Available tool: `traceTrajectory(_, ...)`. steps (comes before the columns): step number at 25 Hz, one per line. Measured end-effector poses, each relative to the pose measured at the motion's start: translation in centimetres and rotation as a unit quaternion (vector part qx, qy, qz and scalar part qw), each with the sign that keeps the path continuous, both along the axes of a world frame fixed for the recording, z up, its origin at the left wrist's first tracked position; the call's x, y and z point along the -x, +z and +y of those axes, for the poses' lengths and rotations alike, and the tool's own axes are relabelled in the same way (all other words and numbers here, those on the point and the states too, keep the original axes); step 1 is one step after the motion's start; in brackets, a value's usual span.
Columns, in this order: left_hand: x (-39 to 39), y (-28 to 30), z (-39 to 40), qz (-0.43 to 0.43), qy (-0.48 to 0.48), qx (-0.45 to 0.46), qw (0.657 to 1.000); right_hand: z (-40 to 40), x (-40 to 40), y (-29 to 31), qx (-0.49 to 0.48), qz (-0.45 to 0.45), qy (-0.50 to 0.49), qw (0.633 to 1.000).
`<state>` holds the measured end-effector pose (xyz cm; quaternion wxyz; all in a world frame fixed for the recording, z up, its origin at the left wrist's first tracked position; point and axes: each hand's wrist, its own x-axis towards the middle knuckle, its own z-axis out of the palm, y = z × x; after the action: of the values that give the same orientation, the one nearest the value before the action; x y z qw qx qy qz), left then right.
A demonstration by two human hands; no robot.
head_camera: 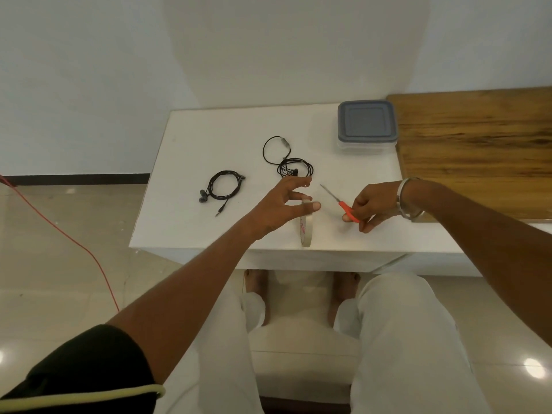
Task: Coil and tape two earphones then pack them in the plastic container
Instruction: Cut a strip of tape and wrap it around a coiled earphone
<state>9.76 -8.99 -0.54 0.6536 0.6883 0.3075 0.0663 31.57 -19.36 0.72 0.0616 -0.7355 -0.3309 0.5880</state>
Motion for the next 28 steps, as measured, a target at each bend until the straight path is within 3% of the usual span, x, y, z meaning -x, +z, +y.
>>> traceTrajectory(12,-0.4,0.3,0.7,0.006,0.046,-0.008,0.999,2.3,1.3,1.0,0.016,0.026,0.070,0.997)
traceTrajectory(28,-0.6,1.1,0.9,0.020,0.029,0.024,0.999,3.5,1.5,1.4,-0.011,-0.047,0.150,0.987)
